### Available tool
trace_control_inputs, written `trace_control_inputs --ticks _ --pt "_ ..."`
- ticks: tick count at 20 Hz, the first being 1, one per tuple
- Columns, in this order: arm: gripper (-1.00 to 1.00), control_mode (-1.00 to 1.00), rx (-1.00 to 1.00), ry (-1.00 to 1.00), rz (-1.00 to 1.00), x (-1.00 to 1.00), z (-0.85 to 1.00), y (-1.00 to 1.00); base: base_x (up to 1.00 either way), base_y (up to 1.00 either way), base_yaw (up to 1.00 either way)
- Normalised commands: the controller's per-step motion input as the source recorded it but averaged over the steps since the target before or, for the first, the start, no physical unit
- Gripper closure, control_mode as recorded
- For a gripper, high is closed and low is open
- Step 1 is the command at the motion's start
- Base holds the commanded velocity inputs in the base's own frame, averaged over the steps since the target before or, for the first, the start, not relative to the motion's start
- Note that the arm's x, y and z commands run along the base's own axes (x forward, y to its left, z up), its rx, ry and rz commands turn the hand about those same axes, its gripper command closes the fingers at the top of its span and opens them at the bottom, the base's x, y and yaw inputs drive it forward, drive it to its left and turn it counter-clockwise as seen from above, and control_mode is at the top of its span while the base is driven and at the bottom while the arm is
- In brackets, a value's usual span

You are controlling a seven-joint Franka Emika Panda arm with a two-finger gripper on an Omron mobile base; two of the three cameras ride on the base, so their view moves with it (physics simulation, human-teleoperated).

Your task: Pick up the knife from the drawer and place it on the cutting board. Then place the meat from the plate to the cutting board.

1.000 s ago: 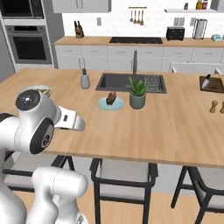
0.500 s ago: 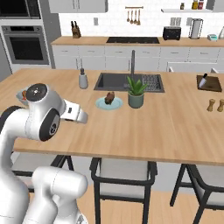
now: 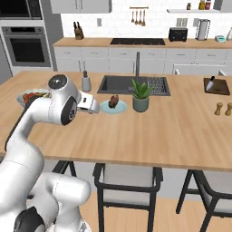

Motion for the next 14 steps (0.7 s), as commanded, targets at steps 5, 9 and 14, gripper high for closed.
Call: trace_control_inputs --ticks 5,9,14 --pt "-1.0 -1.0 0.0 0.0 0.0 1.0 -0.12 0.0 0.0 0.0 0.0" --pt "-1.0 -1.0 0.0 0.0 0.0 0.93 -0.26 0.0 0.0 0.0 0.0" --pt "-1.0 -1.0 0.0 -0.05 -0.01 0.72 -0.35 0.0 0.0 0.0 0.0"
